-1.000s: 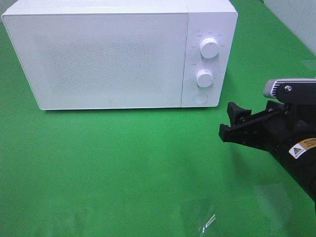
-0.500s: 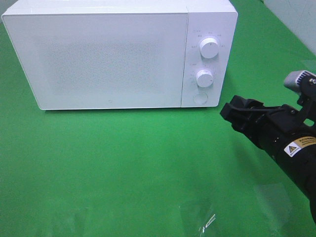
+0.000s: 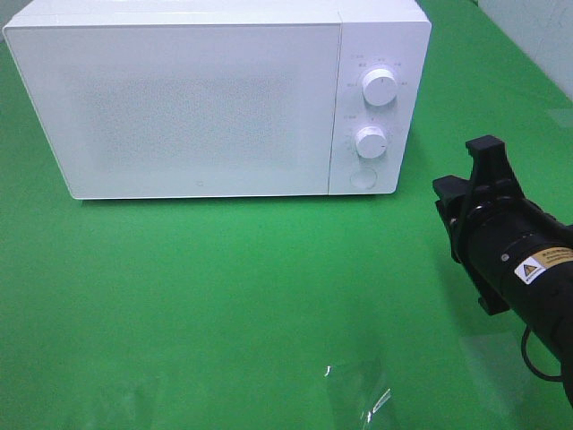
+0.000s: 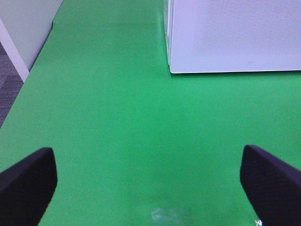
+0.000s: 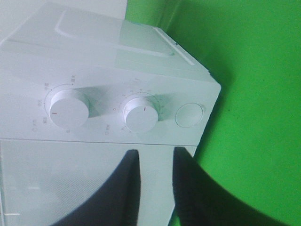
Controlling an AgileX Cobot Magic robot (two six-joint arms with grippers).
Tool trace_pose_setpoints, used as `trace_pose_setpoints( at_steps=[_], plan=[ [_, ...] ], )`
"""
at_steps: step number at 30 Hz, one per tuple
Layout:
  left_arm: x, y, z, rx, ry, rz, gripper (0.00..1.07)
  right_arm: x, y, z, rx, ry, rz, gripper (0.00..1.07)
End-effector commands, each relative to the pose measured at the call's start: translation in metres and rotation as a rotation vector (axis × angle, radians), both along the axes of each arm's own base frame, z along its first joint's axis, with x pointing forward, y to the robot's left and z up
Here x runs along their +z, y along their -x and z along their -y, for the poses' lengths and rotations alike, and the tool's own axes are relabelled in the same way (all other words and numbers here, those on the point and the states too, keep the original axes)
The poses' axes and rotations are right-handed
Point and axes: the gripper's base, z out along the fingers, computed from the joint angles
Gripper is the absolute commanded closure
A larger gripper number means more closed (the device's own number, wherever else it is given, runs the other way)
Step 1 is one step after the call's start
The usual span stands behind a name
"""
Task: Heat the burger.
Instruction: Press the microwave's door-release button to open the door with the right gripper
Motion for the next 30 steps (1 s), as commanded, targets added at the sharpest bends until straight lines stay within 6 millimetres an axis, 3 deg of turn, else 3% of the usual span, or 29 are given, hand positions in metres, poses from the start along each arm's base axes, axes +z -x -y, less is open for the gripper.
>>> trace_pose_setpoints(
  at_steps=[1, 5, 18, 30],
  plan=[
    [-0.001, 0.000, 0.000, -0.001, 0.008, 0.002, 0.09, 0.004, -0.001, -0.002, -0.005, -0.088, 0.028, 0.90],
    [-0.001, 0.000, 0.000, -0.001, 0.008, 0.002, 0.09, -0.003, 0.000, -0.003, -0.007, -0.138, -0.057, 1.07],
    [-0.001, 0.000, 0.000, -0.001, 0.008, 0.002, 0.09, -0.008, 0.001, -0.002, -0.035, -0.149, -0.121, 1.07],
    [-0.001, 0.000, 0.000, -0.001, 0.008, 0.002, 0.09, -0.029, -0.024, -0.030, -0.010, -0.197, -0.165, 1.07]
  ],
)
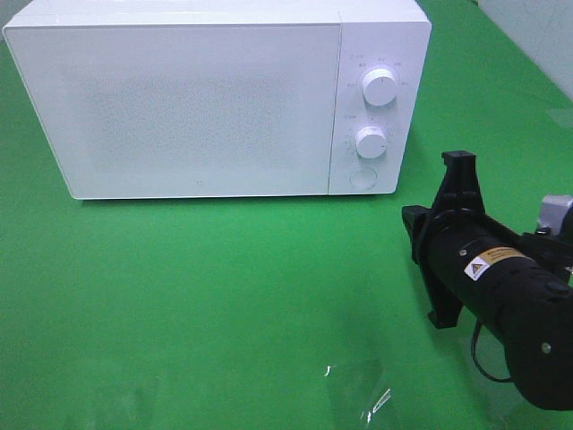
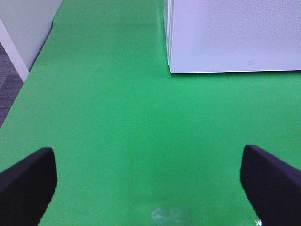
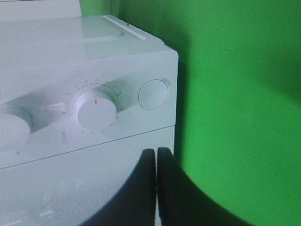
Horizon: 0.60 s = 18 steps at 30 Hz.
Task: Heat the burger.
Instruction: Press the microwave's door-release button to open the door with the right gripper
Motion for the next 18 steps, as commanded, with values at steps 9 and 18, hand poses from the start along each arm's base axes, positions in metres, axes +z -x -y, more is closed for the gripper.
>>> trace_pose_setpoints(
  at_steps=[9, 18],
  plan=[
    [-0.001, 0.000, 0.000, -0.001, 0.008, 0.002, 0.09, -0.013, -0.035, -0.017, 0.037, -0.011, -0.031, 1.07],
    [-0.001, 0.000, 0.000, -0.001, 0.008, 0.002, 0.09, -0.012, -0.067, -0.008, 0.010, -0.016, -0.076, 1.07]
  ],
)
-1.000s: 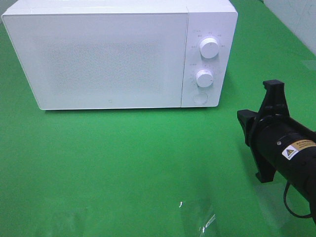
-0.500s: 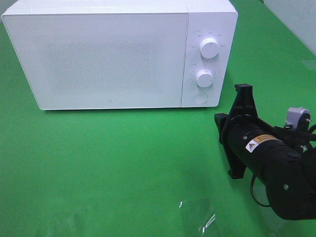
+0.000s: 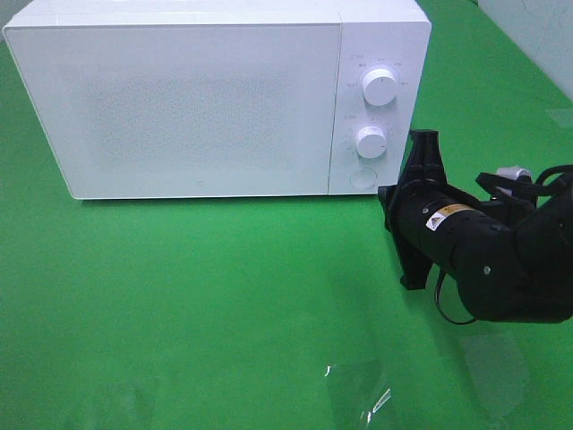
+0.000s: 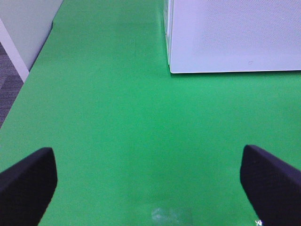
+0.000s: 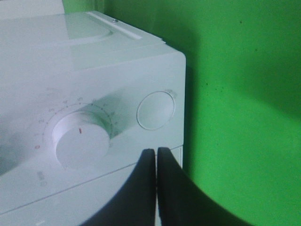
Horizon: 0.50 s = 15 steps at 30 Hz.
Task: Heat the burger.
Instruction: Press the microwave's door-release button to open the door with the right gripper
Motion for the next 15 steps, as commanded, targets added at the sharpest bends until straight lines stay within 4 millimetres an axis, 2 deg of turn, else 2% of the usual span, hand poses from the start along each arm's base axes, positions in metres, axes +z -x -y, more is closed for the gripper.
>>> trace_pose_setpoints(
  at_steps=[1, 11, 15],
  plan=[
    [-0.001, 0.000, 0.000, -0.001, 0.008, 0.002, 0.09, -0.002, -0.010, -0.001, 0.018, 0.012, -0.011, 1.07],
    [-0.001, 0.000, 0.000, -0.001, 0.008, 0.002, 0.09, -0.013, -0.027, -0.009, 0.017, 0.009, -0.014, 1.07],
    [-0.001, 0.000, 0.000, -0.001, 0.008, 0.002, 0.09, -0.019, -0.040, -0.010, 0.020, 0.015, -0.007, 1.07]
  ],
)
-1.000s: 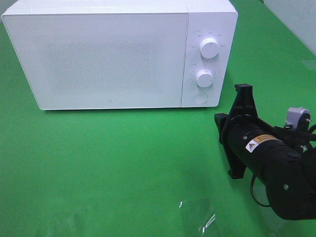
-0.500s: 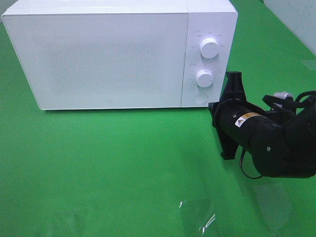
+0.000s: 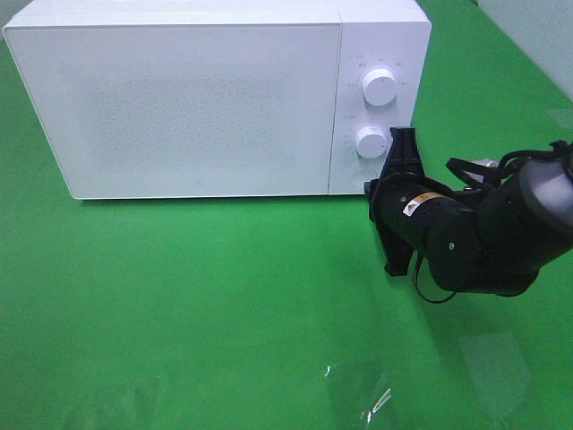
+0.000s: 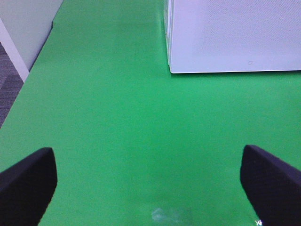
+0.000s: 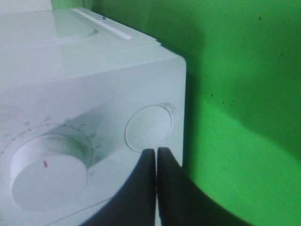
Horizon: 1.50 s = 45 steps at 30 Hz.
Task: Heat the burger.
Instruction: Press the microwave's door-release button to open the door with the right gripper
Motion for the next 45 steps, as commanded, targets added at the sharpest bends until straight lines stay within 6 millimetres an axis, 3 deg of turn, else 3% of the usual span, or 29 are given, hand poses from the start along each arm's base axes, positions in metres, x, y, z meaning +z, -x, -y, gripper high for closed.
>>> trace_pose_setpoints(
  at_steps=[1, 14, 25, 33, 45],
  plan=[
    [-0.001, 0.000, 0.000, -0.001, 0.008, 0.002, 0.09, 0.000, -0.007, -0.001, 0.013, 0.004, 0.010, 1.07],
    [-0.001, 0.000, 0.000, -0.001, 0.008, 0.002, 0.09, -0.010, -0.030, -0.011, 0.019, -0.003, 0.021, 1.07],
    [-0.001, 0.000, 0.000, -0.001, 0.008, 0.002, 0.09, -0.015, -0.042, 0.006, -0.031, 0.000, 0.006, 1.07],
    [-0.001, 0.000, 0.000, -0.001, 0.008, 0.002, 0.09, 0.006, -0.044, 0.001, 0.007, -0.066, 0.087, 1.07],
    [-0.001, 0.000, 0.000, -0.001, 0.008, 0.002, 0.09, 0.015, -0.046, 0.002, -0.032, -0.098, 0.165, 1.07]
  ],
)
